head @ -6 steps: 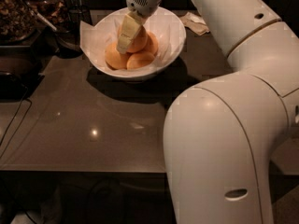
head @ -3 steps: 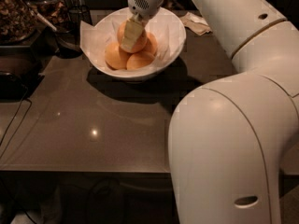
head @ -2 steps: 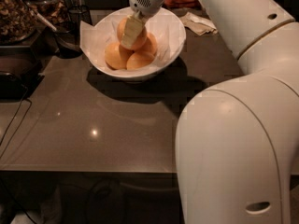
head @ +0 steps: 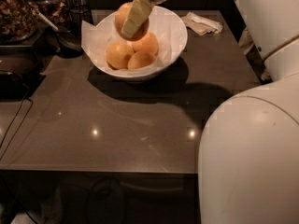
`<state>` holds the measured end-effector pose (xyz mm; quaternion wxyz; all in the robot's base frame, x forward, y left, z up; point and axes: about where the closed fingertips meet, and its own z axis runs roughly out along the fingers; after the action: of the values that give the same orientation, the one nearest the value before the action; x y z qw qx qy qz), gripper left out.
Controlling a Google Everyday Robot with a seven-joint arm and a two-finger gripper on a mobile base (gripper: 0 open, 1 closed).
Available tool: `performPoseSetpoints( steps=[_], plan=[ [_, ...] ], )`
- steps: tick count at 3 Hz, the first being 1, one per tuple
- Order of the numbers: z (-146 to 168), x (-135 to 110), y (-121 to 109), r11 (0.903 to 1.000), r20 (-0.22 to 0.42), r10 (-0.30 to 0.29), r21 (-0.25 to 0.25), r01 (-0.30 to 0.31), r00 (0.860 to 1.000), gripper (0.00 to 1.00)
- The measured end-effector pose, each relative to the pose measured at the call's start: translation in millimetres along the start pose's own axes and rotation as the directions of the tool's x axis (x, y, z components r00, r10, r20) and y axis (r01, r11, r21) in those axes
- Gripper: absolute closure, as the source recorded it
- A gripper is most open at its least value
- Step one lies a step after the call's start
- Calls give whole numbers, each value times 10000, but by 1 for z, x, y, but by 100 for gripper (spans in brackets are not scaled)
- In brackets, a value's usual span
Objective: Pick orange from white bowl
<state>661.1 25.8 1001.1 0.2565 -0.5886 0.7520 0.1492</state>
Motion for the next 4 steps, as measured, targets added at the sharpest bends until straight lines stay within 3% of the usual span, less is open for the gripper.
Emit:
performPoseSetpoints(
  steps=[1,2,4],
  plan=[
    [-7,-3,9,9999,0,-105,16,105,9999,100],
    [-24,2,29,9997,79,212,130,-213,9997,100],
    [-52,20,88,9876,113,1452,587,-1457,9893,100]
  ],
)
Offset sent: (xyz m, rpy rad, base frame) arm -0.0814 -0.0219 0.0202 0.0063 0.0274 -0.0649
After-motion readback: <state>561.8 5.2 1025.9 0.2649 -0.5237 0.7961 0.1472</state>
